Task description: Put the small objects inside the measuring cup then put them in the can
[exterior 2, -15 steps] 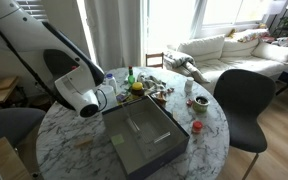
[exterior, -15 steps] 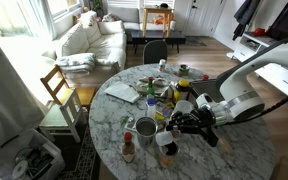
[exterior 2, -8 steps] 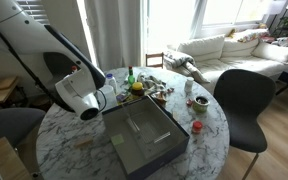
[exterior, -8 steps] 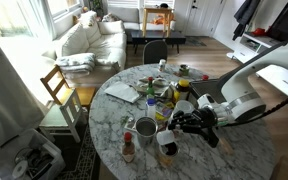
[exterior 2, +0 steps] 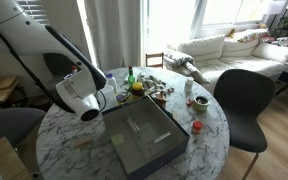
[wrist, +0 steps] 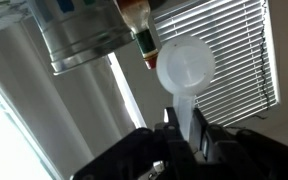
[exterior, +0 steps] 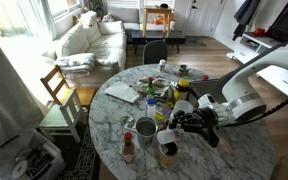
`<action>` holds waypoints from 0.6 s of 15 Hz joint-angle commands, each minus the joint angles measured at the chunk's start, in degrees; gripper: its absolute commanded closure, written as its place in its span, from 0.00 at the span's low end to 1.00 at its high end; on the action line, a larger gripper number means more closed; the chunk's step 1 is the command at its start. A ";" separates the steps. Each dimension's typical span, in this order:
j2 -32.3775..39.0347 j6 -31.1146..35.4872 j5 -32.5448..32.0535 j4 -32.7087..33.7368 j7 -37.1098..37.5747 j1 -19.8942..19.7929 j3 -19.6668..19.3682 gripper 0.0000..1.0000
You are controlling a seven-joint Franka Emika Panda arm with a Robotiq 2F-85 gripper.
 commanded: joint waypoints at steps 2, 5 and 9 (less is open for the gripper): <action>-5.93 9.35 1.47 -3.12 7.22 2.20 -0.53 0.95; -10.73 20.55 1.72 -4.59 14.50 3.86 0.22 0.95; -18.13 35.45 -0.53 -5.54 26.37 6.39 3.12 0.95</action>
